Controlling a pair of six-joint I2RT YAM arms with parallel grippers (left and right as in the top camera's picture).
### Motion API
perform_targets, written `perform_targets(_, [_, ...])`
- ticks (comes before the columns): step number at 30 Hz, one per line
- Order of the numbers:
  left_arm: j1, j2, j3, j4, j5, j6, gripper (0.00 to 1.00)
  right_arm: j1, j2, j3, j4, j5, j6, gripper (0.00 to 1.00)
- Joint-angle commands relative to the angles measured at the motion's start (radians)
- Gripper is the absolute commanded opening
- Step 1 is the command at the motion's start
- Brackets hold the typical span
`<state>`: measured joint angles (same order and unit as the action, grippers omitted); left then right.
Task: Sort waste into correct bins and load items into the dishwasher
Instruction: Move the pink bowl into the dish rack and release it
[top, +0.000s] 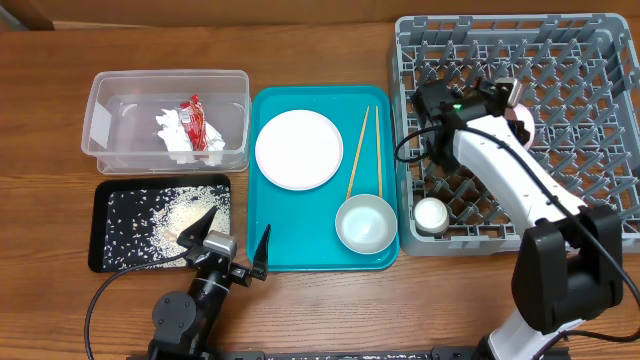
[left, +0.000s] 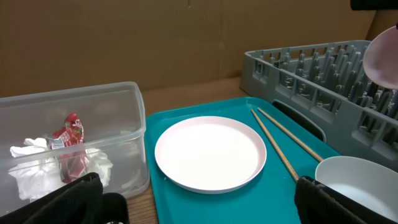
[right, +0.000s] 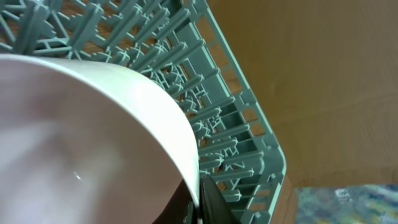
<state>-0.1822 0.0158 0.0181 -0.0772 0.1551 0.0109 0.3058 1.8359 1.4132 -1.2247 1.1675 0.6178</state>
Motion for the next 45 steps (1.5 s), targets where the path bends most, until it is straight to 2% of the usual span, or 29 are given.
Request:
perform_targets(1, [0.006, -0.01, -0.008, 0.005, 0.014, 0.009, 1.0, 0.022, 0.018, -0.003, -0.012, 0.084, 0.008, 0.04])
perform_targets(10, [0.006, -0.01, -0.008, 0.005, 0.014, 0.009, 1.0, 0.056, 0.018, 0.002, 0.041, -0.078, 0.008, 0.04])
perform_targets(14, [0.006, -0.01, -0.008, 0.005, 0.014, 0.009, 1.0, 0.117, 0.018, 0.002, 0.019, -0.134, 0.008, 0.04])
perform_targets(19, [0.006, -0.01, -0.008, 0.005, 0.014, 0.009, 1.0, 0.162, 0.018, 0.002, -0.013, -0.128, 0.008, 0.04])
perform_targets(24, [0.006, -0.01, -0.008, 0.005, 0.014, 0.009, 1.0, 0.168, 0.017, 0.003, -0.031, 0.02, 0.008, 0.04])
perform_targets(28, [0.006, -0.01, -0.008, 0.005, 0.014, 0.009, 1.0, 0.134, 0.017, 0.003, -0.012, 0.134, 0.012, 0.04])
perform_targets(35, [0.006, -0.01, -0.008, 0.005, 0.014, 0.009, 1.0, -0.007, 0.017, 0.003, 0.15, 0.101, -0.042, 0.04])
perform_targets(39, [0.006, -0.01, -0.008, 0.005, 0.014, 0.009, 1.0, -0.067, 0.017, 0.002, 0.233, 0.016, -0.158, 0.04])
perform_targets(45, [0.006, -0.01, -0.008, 0.005, 0.014, 0.009, 1.0, -0.091, 0.018, 0.0, 0.201, -0.182, -0.152, 0.04])
